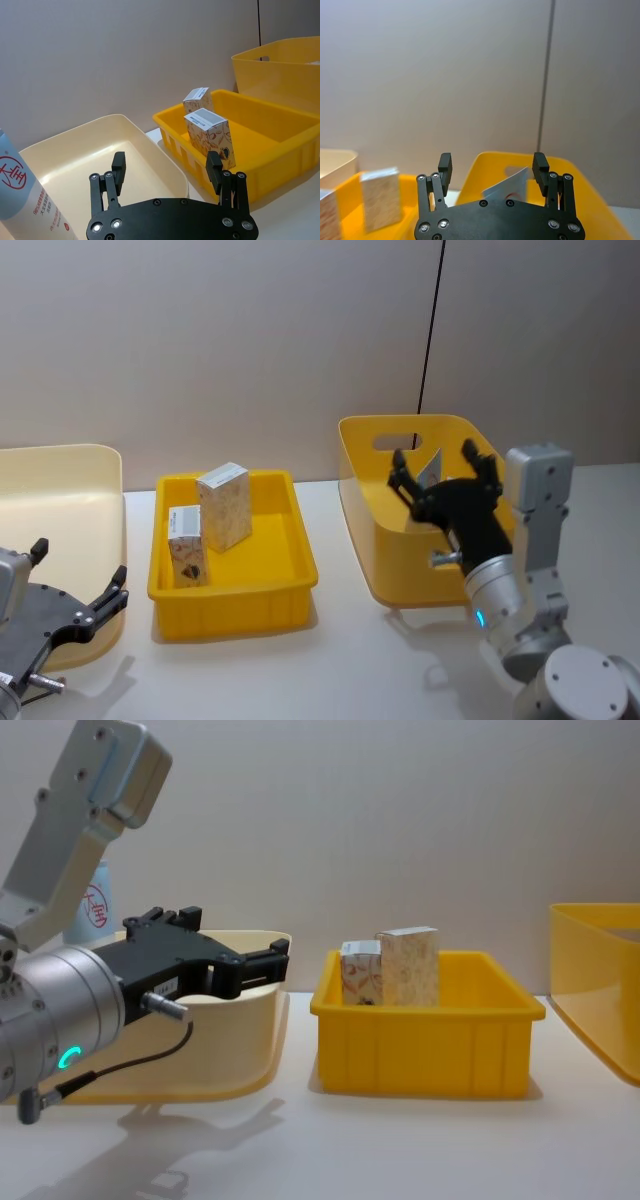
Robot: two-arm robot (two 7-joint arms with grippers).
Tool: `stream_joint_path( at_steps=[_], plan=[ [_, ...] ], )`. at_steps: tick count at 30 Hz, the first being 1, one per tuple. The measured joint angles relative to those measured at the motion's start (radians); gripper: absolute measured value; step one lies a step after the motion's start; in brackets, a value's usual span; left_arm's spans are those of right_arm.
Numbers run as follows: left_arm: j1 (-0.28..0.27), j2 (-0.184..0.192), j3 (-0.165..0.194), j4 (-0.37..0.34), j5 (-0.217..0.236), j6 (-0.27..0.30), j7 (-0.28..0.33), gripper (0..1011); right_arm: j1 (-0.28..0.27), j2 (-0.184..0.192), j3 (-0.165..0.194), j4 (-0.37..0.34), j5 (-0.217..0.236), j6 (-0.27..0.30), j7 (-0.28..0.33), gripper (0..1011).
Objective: Bimanual collaborative sorting of washing and personal care products
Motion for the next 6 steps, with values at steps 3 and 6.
stream_joint_path(
  at_steps=[3,6],
  plan=[
    [0.0,0.0,0.0,0.0,0.0,0.0,0.0,1000,-0.023,0.029,-0.032,-0.017,0.033,0.016,0.012,1001],
    [0.0,0.0,0.0,0.0,0.0,0.0,0.0,1000,-0.044,0.056,-0.062,-0.032,0.064,0.031,0.023,1001]
  ],
)
